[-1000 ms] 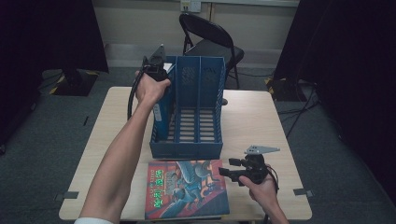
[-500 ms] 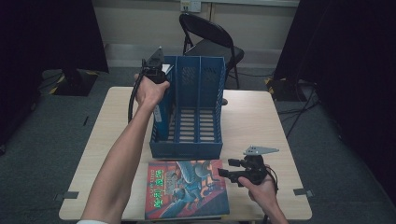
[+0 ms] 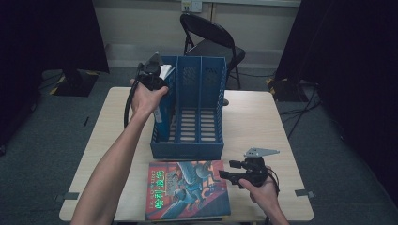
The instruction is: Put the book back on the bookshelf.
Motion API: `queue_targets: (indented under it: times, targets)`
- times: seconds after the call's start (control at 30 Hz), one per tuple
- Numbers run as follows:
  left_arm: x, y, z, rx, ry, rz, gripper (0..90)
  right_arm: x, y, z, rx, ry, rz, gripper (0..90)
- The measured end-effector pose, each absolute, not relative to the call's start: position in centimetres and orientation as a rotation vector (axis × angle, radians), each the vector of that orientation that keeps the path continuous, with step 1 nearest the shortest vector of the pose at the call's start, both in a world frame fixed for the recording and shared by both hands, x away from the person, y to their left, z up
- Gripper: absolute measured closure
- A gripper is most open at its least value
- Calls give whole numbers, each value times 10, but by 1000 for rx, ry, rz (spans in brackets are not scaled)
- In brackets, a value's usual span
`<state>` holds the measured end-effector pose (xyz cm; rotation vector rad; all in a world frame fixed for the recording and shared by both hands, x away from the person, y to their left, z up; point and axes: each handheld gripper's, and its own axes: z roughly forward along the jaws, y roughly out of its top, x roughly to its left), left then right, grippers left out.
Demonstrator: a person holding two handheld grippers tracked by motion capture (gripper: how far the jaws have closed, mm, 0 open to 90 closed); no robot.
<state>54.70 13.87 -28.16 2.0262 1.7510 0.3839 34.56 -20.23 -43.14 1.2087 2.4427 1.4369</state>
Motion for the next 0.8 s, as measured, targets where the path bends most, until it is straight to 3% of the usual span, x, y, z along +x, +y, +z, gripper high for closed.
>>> queue_targets:
  times: [0.8]
  targets:
    - [506,168,-294,1962,1492,366,376,344,-197,-433,1196,2459,1416,300]
